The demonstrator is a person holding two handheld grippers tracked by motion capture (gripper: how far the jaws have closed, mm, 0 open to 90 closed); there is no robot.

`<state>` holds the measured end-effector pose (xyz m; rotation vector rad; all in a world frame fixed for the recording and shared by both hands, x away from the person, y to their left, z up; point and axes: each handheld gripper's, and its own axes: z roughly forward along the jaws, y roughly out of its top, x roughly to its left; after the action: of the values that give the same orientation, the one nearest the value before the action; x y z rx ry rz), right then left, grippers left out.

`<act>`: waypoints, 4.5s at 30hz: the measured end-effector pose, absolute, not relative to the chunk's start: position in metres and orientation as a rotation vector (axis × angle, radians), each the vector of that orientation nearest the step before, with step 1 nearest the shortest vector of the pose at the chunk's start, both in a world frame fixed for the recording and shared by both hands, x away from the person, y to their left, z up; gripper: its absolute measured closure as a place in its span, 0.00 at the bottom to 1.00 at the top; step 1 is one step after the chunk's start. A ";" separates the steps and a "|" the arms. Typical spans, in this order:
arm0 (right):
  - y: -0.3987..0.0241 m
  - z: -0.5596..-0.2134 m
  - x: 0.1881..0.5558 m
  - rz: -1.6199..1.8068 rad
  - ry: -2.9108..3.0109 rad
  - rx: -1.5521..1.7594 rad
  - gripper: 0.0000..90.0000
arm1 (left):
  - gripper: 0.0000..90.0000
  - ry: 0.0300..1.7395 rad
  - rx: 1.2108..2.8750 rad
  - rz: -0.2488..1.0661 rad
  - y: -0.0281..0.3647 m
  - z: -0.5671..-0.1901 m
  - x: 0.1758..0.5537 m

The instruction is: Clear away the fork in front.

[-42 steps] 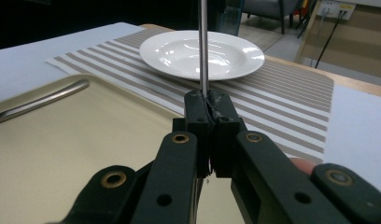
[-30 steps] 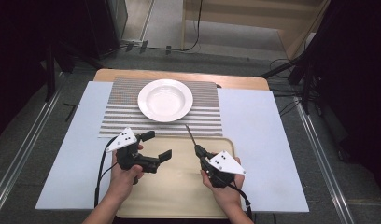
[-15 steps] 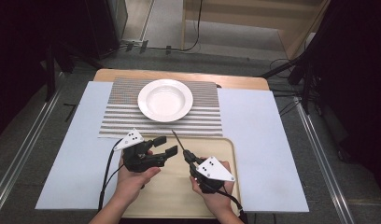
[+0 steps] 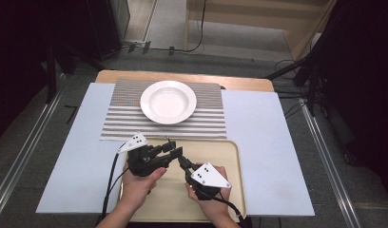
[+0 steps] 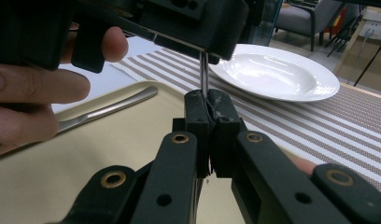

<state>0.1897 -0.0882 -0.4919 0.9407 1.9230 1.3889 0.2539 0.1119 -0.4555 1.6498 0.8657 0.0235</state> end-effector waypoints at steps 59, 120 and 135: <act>-0.194 -0.479 0.206 1.384 1.799 1.098 0.16 | 0.87 0.888 1.627 0.042 0.156 -0.443 0.267; -0.348 -0.520 0.188 1.209 1.529 1.314 0.19 | 0.87 0.836 1.646 -0.244 0.177 -0.469 0.277; -0.348 -0.522 0.190 1.201 1.527 1.327 0.20 | 0.84 0.974 1.639 -0.230 0.186 -0.485 0.288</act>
<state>0.1900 -0.3480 -0.5221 1.3271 1.5275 1.2014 0.2880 0.1859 -0.4847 1.6391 0.9736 -0.2295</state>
